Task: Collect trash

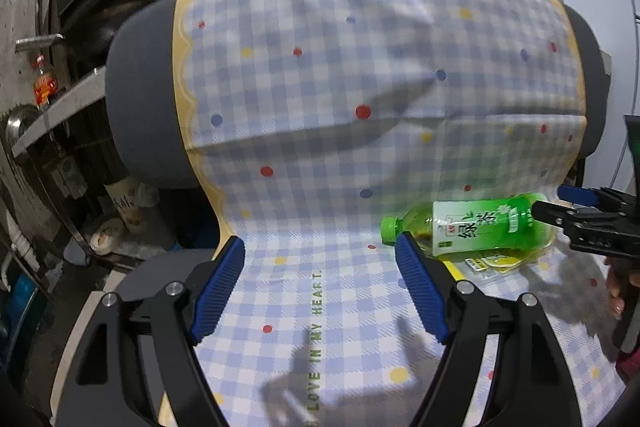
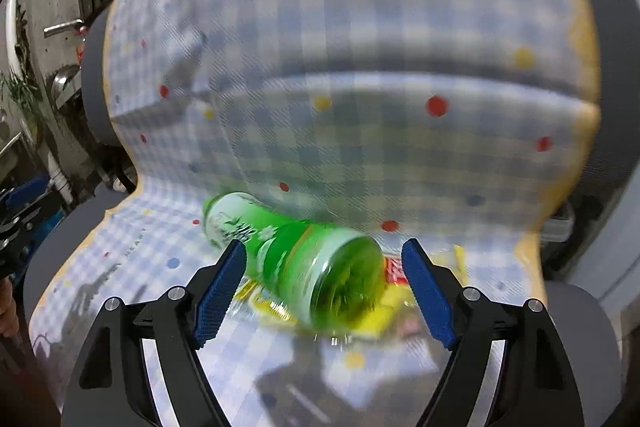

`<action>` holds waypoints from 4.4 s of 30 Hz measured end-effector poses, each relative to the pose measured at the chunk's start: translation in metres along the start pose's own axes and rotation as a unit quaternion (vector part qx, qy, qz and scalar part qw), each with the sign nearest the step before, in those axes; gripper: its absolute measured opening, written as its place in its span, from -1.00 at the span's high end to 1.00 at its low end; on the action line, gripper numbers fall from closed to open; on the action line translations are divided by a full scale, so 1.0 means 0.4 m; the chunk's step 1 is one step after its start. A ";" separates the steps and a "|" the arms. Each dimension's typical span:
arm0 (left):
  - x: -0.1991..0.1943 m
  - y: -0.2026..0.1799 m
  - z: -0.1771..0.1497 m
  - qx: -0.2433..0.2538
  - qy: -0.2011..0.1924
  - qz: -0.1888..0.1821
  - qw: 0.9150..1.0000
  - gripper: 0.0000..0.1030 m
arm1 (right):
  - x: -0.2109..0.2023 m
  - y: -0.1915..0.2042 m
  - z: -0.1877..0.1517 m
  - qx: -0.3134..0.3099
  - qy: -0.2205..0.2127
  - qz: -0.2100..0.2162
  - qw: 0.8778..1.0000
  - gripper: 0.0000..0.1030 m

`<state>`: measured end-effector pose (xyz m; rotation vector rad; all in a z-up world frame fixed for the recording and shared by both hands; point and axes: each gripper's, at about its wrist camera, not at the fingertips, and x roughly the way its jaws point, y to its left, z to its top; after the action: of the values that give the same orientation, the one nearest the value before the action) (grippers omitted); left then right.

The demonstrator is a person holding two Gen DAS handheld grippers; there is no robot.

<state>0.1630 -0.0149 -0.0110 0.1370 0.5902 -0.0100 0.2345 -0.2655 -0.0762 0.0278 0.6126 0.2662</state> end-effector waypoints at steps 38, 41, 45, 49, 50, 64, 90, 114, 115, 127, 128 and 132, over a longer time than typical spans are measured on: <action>0.242 -0.097 -0.014 0.051 0.175 -0.051 0.982 -0.29 | -0.302 0.112 -0.158 -0.051 -0.047 0.026 0.997 -0.30; 0.257 -0.096 -0.015 0.057 0.180 -0.053 0.981 -0.17 | -0.285 0.093 -0.165 -0.040 -0.040 0.023 0.998 -0.31; 0.218 -0.086 -0.022 0.040 0.148 -0.054 0.987 -0.14 | -0.251 0.072 -0.171 -0.019 -0.027 0.011 0.999 -0.33; 0.138 -0.044 -0.030 -0.003 0.113 -0.057 0.992 -0.14 | -0.200 0.042 -0.172 0.021 0.001 -0.007 1.000 -0.33; 0.118 -0.035 -0.030 -0.012 0.104 -0.057 0.993 -0.14 | -0.194 0.036 -0.171 0.029 0.004 -0.011 1.000 -0.32; 0.042 -0.026 -0.058 -0.022 0.091 -0.072 0.993 -0.15 | -0.074 -0.036 -0.101 0.104 0.029 -0.031 0.994 -0.18; -0.033 0.012 -0.109 -0.028 0.092 -0.071 0.993 -0.15 | -0.076 0.133 -0.210 0.038 0.154 0.057 0.986 0.64; -0.439 -0.524 -0.261 0.100 -0.033 -0.313 0.944 -0.15 | -0.934 -0.046 -0.580 0.120 -0.051 -0.284 0.950 0.79; -0.452 -0.550 -0.273 0.109 -0.032 -0.323 0.940 -0.15 | -0.952 -0.060 -0.607 0.129 -0.047 -0.298 0.945 0.79; -0.468 -0.704 -0.323 0.165 -0.007 -0.359 0.919 -0.15 | -0.930 -0.231 -0.908 0.229 0.045 -0.375 0.897 -0.03; -0.465 -0.711 -0.325 0.166 -0.005 -0.360 0.918 -0.15 | -0.919 -0.241 -0.919 0.234 0.054 -0.375 0.895 -0.05; -0.473 -0.726 -0.343 0.175 0.006 -0.367 0.914 -0.15 | -0.933 -0.248 -0.950 0.249 0.052 -0.368 0.894 -0.05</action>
<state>-0.0843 -0.2902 -0.0551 0.2572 0.6195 -0.8508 -0.2520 -0.4766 -0.1873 0.2717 0.7432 -0.6361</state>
